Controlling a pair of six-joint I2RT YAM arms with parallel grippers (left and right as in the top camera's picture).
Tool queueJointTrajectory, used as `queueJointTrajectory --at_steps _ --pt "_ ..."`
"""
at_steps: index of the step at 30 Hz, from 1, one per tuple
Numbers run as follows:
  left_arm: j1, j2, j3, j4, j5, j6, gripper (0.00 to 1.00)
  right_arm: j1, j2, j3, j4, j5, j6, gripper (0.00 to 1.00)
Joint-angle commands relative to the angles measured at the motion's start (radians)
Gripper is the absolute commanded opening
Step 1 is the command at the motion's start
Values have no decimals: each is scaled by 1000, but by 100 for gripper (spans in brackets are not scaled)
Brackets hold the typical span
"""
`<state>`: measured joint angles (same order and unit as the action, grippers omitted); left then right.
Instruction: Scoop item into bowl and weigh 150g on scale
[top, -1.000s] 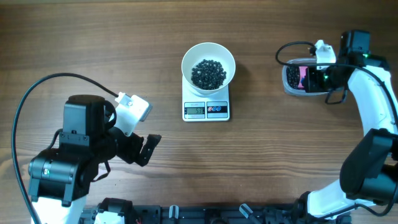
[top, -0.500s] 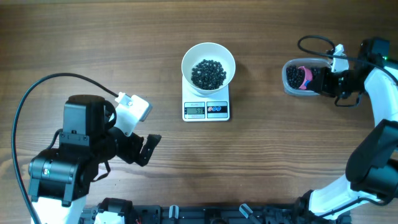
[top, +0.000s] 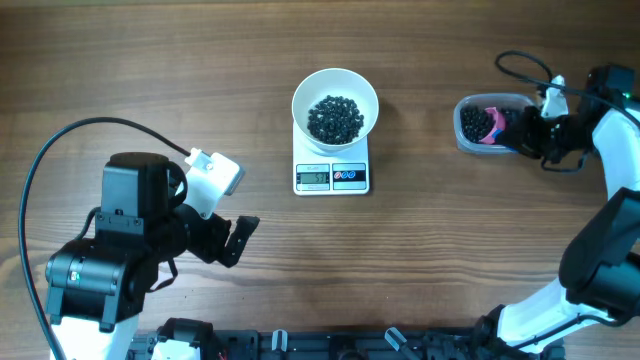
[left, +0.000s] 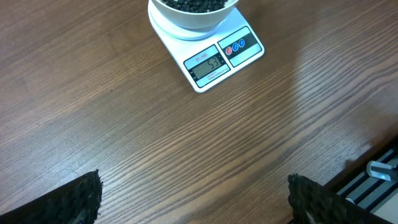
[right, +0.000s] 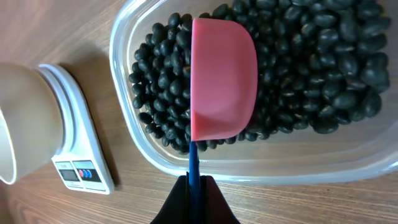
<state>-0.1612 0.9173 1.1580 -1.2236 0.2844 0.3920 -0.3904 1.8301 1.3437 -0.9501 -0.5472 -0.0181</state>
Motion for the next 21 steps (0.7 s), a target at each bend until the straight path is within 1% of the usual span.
queueJointTrajectory --at_steps 1,5,10,14,19,21 --pt "7 -2 15 3 -6 20 100 -23 39 -14 -11 -20 45 4" --pt "7 -2 15 3 -6 20 100 -49 39 -14 -14 -52 47 4" --pt "7 -2 15 3 -6 20 100 -95 39 -14 -13 -151 44 4" --pt "7 -2 15 3 -6 20 100 -126 39 -14 -13 -195 44 4" --pt "7 -2 15 3 -6 20 100 -161 39 -14 -16 -322 44 4" --pt "7 -2 15 3 -6 20 100 -170 39 -14 -21 -331 44 4"
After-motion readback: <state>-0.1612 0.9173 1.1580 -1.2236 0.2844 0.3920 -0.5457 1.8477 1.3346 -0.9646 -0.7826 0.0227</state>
